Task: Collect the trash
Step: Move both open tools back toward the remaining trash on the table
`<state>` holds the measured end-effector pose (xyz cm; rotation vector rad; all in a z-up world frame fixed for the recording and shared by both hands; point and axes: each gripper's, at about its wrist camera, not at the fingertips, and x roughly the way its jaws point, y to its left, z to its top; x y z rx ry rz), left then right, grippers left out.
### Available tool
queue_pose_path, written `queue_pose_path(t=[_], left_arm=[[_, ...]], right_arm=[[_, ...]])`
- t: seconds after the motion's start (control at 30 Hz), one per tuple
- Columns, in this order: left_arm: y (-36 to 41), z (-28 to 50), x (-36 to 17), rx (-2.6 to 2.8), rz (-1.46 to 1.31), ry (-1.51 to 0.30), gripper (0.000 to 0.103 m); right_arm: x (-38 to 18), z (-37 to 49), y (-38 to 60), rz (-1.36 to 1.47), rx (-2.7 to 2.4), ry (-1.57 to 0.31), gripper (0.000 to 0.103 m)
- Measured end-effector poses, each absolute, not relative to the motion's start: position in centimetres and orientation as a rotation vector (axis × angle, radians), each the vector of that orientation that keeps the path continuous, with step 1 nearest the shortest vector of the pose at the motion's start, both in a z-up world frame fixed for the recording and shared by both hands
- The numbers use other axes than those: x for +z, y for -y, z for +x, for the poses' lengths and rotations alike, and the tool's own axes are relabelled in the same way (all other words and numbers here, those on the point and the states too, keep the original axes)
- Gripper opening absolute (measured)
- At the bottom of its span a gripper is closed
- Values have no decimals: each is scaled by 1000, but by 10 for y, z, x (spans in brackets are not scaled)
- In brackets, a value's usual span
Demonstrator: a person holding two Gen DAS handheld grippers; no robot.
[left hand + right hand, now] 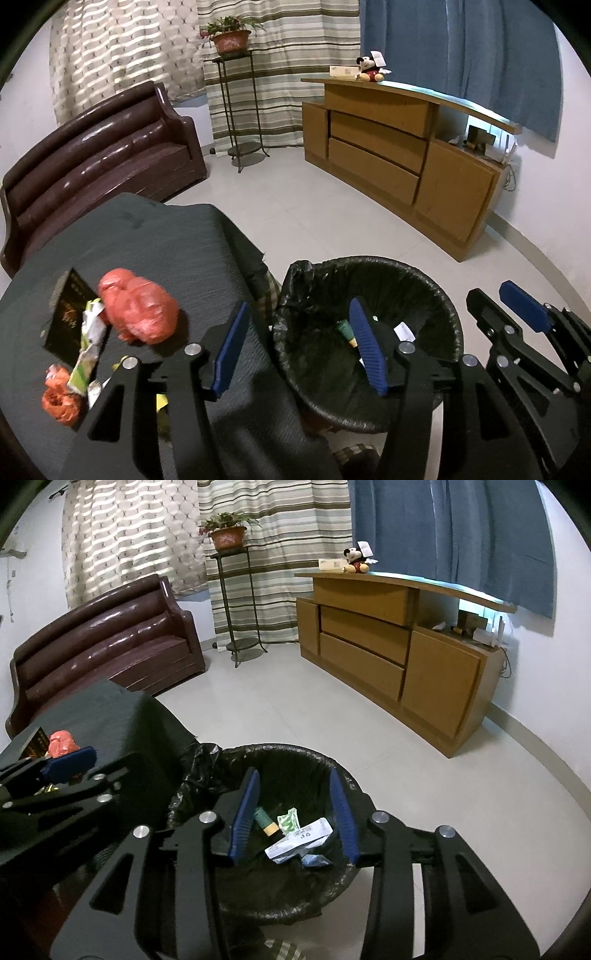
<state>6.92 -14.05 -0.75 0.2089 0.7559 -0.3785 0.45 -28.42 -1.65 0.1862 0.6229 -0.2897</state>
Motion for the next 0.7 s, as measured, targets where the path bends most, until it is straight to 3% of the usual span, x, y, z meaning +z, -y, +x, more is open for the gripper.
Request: queue_pose_path(t=[0.7], left_arm=[[-1, 29, 7, -185, 143, -751, 56]], right_arm=[[0, -16, 168, 73, -64, -635, 39]])
